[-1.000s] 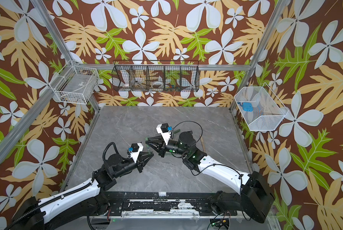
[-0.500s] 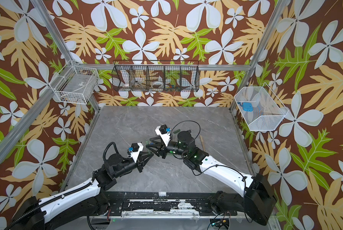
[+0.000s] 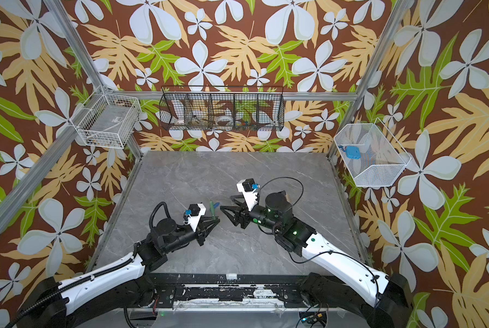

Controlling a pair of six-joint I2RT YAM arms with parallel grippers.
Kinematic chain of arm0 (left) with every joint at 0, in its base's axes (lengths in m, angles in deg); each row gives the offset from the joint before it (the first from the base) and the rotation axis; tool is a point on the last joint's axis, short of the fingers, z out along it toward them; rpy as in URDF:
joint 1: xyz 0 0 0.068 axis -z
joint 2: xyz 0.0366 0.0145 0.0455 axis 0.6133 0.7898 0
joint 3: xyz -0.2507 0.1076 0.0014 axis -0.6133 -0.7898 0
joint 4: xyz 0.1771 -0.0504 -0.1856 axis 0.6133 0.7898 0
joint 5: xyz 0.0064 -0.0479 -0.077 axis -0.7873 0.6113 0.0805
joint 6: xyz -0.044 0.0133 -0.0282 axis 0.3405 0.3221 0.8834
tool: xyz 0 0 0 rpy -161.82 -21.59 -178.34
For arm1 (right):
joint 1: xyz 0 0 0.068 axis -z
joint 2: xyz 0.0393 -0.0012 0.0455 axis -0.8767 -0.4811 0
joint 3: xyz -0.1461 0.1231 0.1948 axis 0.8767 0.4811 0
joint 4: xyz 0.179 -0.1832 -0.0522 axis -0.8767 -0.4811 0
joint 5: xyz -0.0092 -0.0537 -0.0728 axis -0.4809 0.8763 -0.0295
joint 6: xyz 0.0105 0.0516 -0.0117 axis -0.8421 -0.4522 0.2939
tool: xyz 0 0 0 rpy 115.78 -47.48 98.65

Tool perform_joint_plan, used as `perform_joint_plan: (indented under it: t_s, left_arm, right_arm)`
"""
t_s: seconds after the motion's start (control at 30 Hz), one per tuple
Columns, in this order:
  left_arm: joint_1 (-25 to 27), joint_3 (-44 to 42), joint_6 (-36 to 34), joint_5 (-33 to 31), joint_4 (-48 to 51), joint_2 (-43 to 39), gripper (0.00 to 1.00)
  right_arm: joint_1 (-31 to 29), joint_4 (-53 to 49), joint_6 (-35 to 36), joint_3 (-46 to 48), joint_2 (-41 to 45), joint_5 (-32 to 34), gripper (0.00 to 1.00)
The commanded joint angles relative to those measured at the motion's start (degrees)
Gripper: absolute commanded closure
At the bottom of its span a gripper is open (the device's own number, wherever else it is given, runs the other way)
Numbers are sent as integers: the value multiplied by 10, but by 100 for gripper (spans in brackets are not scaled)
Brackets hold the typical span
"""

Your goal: Insert the pens into the pen caps

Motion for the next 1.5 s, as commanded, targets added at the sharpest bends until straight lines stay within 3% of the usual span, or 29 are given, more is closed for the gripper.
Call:
perform_joint_plan:
  t_s: [0.0, 0.47, 1.03, 1.3, 1.47]
  left_arm:
    - [0, 8, 4, 6, -12, 1, 100]
    - [0, 11, 0, 5, -4, 2, 100]
    - [0, 16, -2, 6, 4, 4, 100]
    - [0, 17, -2, 8, 5, 6, 100]
    - [0, 17, -3, 5, 6, 5, 100]
  right_arm:
    - [0, -34, 12, -19, -13, 12, 38]
    - [0, -23, 43, -89, -87, -83, 41]
    - [0, -4, 45, -118, -133, -117, 47]
    - [-1, 5, 39, -115, -143, -117, 55]
    - [-1, 8, 36, -113, -145, -116, 69]
